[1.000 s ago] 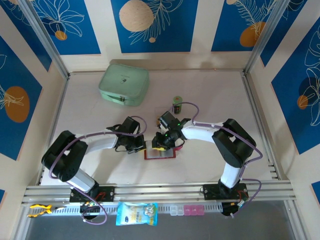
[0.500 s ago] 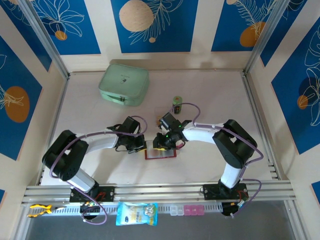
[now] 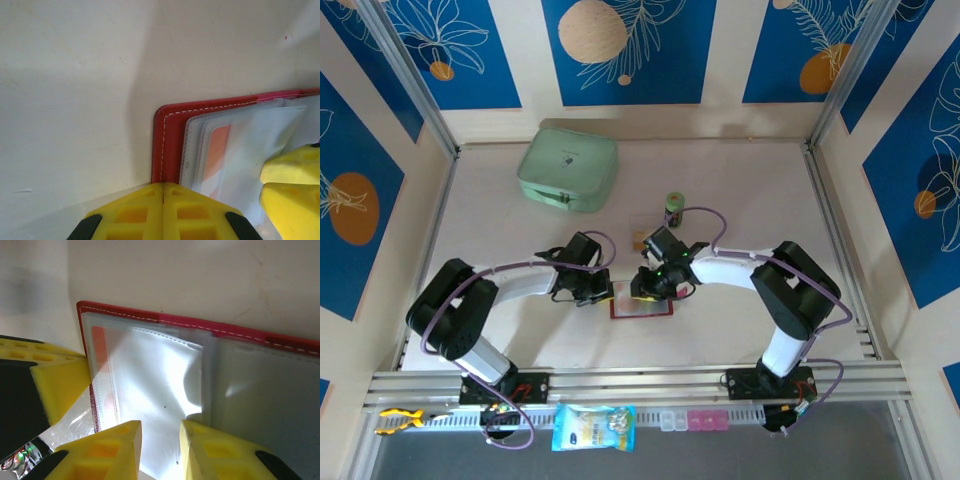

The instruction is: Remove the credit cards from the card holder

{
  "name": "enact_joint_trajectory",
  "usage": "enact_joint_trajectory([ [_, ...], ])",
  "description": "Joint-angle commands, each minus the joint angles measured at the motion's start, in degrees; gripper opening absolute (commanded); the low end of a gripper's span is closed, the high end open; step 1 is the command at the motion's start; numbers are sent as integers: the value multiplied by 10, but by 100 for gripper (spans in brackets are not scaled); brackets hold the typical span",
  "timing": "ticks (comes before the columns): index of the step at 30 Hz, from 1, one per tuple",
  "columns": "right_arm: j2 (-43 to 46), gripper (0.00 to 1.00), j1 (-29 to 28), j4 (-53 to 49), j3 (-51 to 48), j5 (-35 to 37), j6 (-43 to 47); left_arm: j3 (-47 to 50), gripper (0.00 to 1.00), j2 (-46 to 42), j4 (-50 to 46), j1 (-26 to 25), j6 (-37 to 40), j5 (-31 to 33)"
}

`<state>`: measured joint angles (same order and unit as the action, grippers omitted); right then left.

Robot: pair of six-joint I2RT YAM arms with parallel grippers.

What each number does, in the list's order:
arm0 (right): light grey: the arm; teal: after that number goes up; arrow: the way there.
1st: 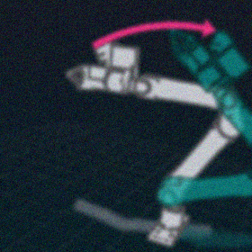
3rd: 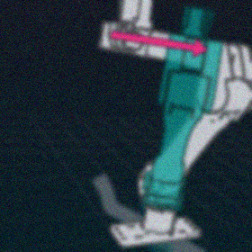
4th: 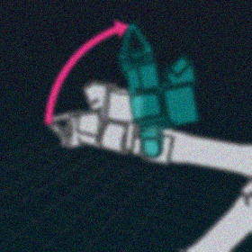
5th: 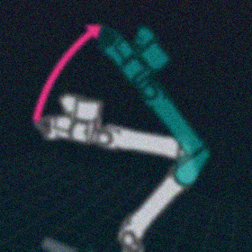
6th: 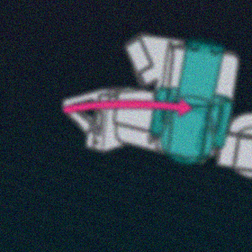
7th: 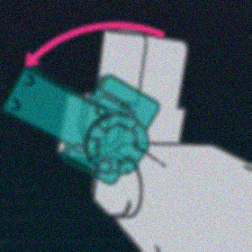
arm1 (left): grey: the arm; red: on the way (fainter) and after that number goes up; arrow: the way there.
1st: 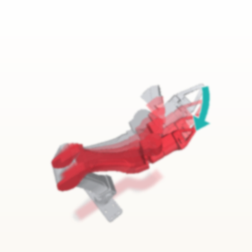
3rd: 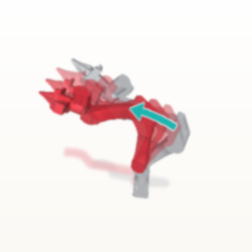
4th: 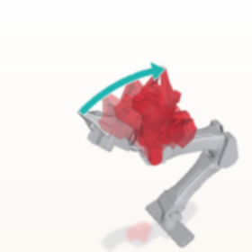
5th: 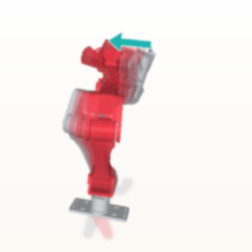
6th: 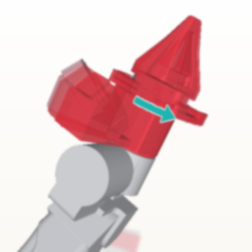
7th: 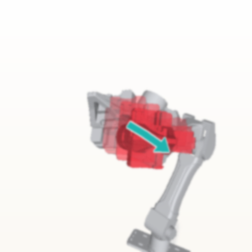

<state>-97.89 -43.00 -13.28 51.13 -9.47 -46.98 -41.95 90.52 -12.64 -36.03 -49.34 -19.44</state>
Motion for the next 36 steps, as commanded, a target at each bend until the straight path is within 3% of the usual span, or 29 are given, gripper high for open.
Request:
enact_joint_trajectory([
  [1, 16, 27, 8, 10, -21, -15, 0, -1, 5, 16, -40, -4, 9, 16],
  [10, 25, 27, 21, 72, -54, -57, -15, -10, 5, -11, -56, -4, 8, 28],
  [18, 26, 26, 36, 119, -85, -89, -23, -21, 12, -65, -54, -6, -7, 10],
  [28, 24, 24, 54, 159, -109, -124, -29, -23, 24, -34, 23, -33, -50, -34],
  [36, 22, 24, 63, 178, -119, -142, -35, -8, 27, -8, 58, -43, -68, -46],
])
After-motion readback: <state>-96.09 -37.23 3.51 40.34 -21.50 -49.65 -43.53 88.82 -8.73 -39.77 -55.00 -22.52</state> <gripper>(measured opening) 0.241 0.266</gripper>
